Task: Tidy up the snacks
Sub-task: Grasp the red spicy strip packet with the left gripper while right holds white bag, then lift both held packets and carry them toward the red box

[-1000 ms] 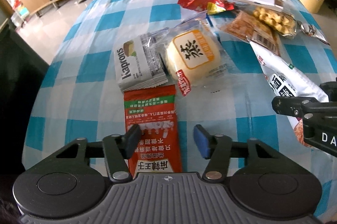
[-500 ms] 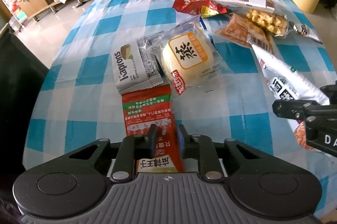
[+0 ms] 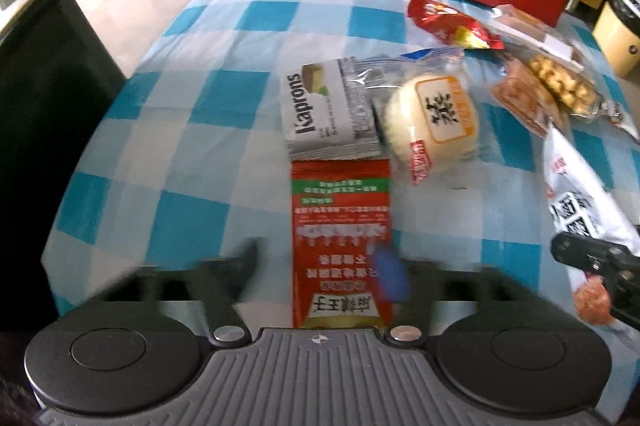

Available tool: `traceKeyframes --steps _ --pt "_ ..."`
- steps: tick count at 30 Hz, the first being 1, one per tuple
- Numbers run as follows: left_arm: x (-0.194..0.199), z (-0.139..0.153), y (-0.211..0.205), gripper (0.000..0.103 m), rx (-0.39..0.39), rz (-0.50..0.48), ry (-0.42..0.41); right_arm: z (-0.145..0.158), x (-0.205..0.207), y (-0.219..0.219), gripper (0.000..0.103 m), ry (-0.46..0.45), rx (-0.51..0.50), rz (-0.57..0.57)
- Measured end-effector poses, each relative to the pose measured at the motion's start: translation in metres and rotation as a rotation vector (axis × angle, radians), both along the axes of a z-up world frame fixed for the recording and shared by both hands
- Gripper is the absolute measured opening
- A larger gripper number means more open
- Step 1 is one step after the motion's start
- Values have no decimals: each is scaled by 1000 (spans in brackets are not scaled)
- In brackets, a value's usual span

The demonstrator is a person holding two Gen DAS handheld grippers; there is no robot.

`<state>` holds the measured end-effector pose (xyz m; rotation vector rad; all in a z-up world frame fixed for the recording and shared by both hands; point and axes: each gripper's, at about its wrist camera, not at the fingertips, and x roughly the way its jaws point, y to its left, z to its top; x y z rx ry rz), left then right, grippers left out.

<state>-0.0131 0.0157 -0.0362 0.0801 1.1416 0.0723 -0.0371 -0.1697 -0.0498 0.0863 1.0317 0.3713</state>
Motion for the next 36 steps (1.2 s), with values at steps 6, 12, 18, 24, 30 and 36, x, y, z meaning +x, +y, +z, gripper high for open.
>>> traceKeyframes --steps 6,12,18,24,30,36 --pt "-6 -13 -28 87 103 -101 18 -1 -2 4 21 7 15 26" --pt "-15 -9 -37 46 100 -152 -15 -1 -2 2 21 5 26 20" --pt "-19 -8 -45 29 143 -188 -34 -1 -1 5 21 5 21 27" --pt "-19 -5 -45 18 147 -189 -42 -1 -1 4 21 2 23 31" --pt "-23 3 -44 13 148 -187 -62 2 -4 5 21 -9 26 39" --pt "-29 13 -45 12 142 -187 -84 8 -7 6 21 -26 31 44"
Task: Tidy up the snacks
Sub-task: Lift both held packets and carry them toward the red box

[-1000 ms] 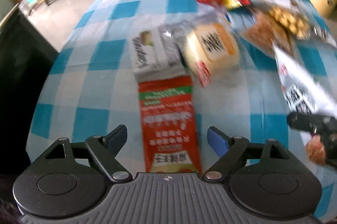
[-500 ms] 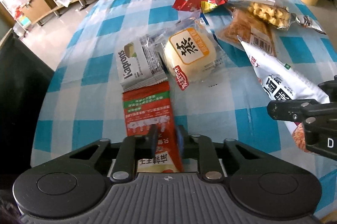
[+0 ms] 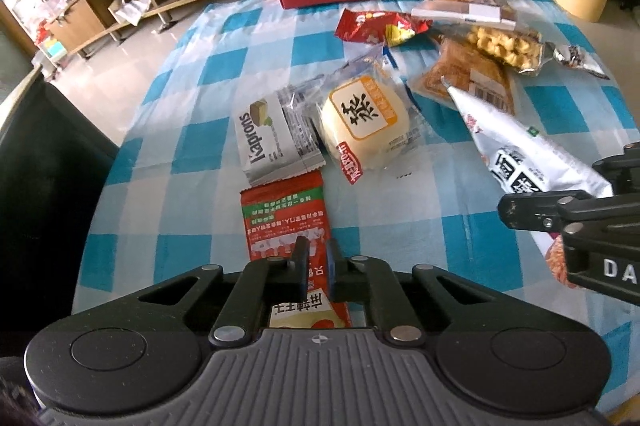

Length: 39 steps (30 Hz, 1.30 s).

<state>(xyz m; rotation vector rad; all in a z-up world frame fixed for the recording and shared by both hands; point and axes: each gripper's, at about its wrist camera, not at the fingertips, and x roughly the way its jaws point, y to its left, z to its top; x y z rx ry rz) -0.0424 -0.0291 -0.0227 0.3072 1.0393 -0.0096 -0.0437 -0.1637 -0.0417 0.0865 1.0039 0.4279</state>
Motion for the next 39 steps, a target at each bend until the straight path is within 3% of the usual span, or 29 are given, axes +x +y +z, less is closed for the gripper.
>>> traceKeyframes --steps 29,39 --pt "-11 50 -8 12 13 -20 -132 44 -14 -4 21 -129 68 5" --pt "12 72 -22 13 8 -60 -188 73 -1 -10 21 -210 92 -36"
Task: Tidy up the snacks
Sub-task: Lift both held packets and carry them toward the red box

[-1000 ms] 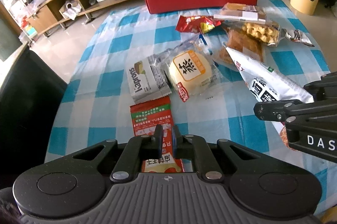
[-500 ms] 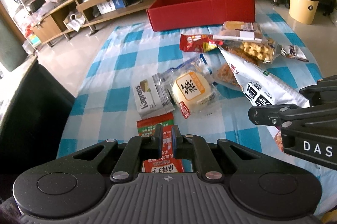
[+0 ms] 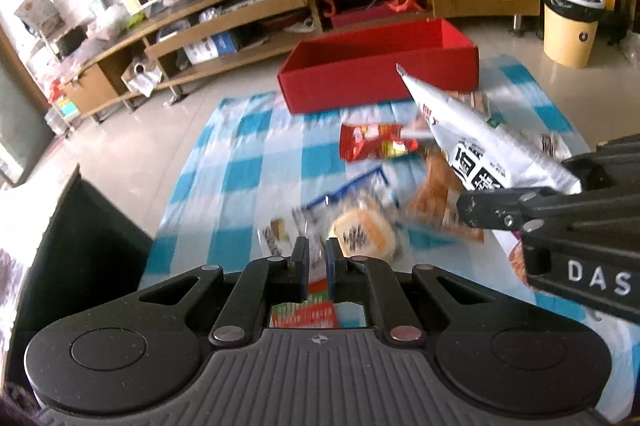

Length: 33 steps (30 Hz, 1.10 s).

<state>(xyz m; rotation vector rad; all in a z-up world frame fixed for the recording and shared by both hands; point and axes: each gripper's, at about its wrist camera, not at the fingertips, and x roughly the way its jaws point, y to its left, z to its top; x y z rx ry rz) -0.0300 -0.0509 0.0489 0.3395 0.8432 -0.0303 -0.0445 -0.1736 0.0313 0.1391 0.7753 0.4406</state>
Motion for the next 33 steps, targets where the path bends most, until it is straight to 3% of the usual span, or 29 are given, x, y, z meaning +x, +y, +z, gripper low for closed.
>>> traceKeyframes --steps 22,33 --pt "89 8 -22 13 -31 -35 -67 11 71 -13 21 -61 -122 -116" --pt "125 7 -19 13 -84 -17 -47 10 102 -26 21 -56 -139 -156"
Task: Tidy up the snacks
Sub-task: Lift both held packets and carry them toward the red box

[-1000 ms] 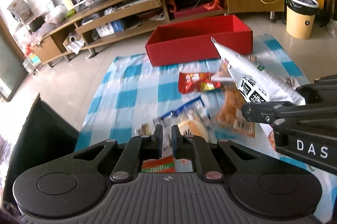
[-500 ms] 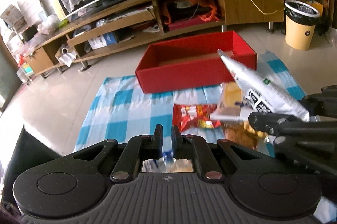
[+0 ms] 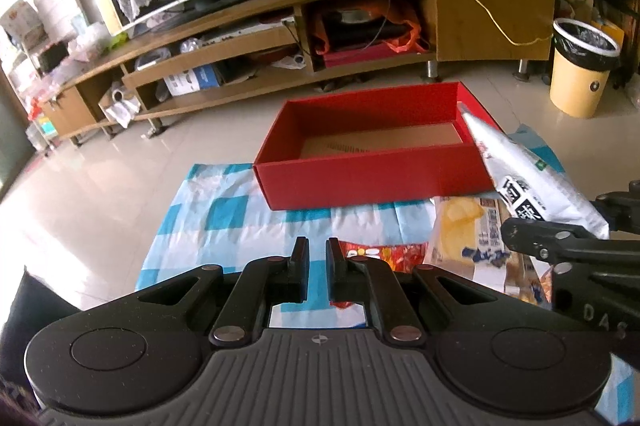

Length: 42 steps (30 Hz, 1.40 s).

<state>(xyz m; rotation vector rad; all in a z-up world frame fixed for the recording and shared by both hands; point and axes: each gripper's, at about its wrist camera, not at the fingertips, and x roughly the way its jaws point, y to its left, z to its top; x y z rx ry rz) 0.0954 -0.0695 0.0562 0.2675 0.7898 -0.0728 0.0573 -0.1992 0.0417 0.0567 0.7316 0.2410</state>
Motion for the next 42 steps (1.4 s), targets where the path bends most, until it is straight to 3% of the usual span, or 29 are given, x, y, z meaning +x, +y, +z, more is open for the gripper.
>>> traceKeyframes --steps 8,14,16,17,18,20,22,25,28,31,33,35,38,42 --pt "39 9 13 13 -75 38 8 4 36 -11 21 10 40 -22" --pt "49 11 34 17 -196 13 78 4 54 -14 21 14 67 -24" --pt "41 2 44 28 -230 -5 153 2 55 -15 21 24 75 -18" --pt "33 -3 49 40 -232 -10 182 0 54 -14 21 32 76 -12" --pt "21 -8 54 67 -216 -7 206 -2 53 -13 21 40 77 -6" --pt "-12 -24 68 89 -180 16 243 -4 49 -9 21 51 74 14" --pt "-47 -44 79 84 -144 38 325 -5 44 -4 21 53 64 40" --pt "-82 -72 93 85 -157 96 460 -8 32 3 21 58 49 77" --pt "-94 -97 94 86 -138 146 511 -9 24 8 21 61 43 98" --pt "-95 -111 90 86 -128 186 483 -7 16 13 21 53 34 121" --pt "-98 -104 89 59 -128 181 455 -5 11 15 21 46 36 133" --pt "-99 -99 91 54 -141 189 460 -4 7 17 21 38 32 144" --pt "-102 -93 93 52 -162 197 460 -3 3 19 21 32 28 157" --pt "-107 -67 84 52 -150 174 378 1 0 16 21 19 34 156"
